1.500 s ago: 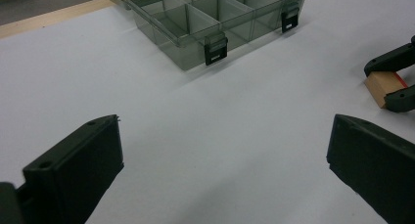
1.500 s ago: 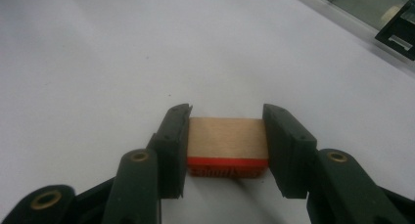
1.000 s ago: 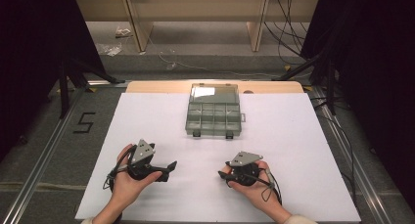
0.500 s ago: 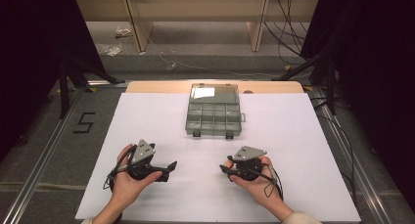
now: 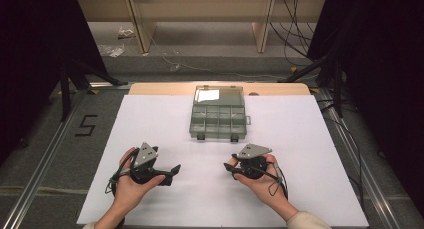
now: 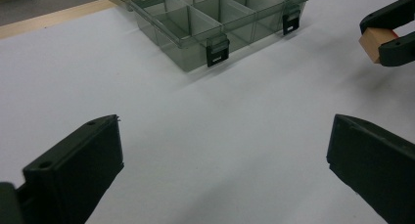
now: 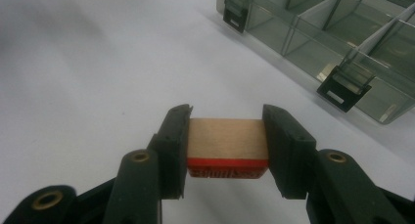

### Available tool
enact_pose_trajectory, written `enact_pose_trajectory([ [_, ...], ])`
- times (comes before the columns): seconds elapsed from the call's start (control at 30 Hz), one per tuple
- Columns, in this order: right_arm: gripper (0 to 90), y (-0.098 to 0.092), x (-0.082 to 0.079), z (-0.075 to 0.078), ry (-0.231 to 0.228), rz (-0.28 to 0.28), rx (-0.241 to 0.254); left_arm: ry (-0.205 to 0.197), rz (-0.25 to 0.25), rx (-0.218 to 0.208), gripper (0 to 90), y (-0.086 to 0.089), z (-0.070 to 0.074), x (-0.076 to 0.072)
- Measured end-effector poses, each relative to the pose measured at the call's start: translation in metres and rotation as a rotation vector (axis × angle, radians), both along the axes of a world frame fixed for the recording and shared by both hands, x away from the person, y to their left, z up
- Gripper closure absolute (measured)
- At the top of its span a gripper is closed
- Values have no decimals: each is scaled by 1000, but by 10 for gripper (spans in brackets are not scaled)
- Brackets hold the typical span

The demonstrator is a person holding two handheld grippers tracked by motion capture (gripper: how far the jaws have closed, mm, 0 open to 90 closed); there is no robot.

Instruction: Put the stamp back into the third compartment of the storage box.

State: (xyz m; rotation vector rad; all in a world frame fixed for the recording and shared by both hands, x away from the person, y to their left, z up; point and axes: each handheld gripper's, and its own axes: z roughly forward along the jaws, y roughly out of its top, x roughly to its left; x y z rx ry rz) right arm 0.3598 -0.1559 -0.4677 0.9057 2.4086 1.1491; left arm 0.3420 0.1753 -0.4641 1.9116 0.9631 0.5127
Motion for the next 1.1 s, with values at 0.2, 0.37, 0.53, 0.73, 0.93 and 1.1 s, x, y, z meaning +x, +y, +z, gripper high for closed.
enact_pose_trajectory([
  [0.2,560,1,5,3,0,-9,2,1,0,-1,0,0,0,0],
  [0.37,560,1,10,5,-7,-14,6,2,0,0,0,0,0,0],
  [0.53,560,3,15,8,-13,-18,11,0,0,0,0,0,0,0],
  [0.73,560,5,21,10,-14,-25,15,1,0,-2,0,0,0,0],
  [0.93,560,5,27,12,-17,-34,16,0,0,-2,0,0,0,0],
  [1.1,560,5,33,14,-21,-45,21,1,0,-2,0,0,0,0],
])
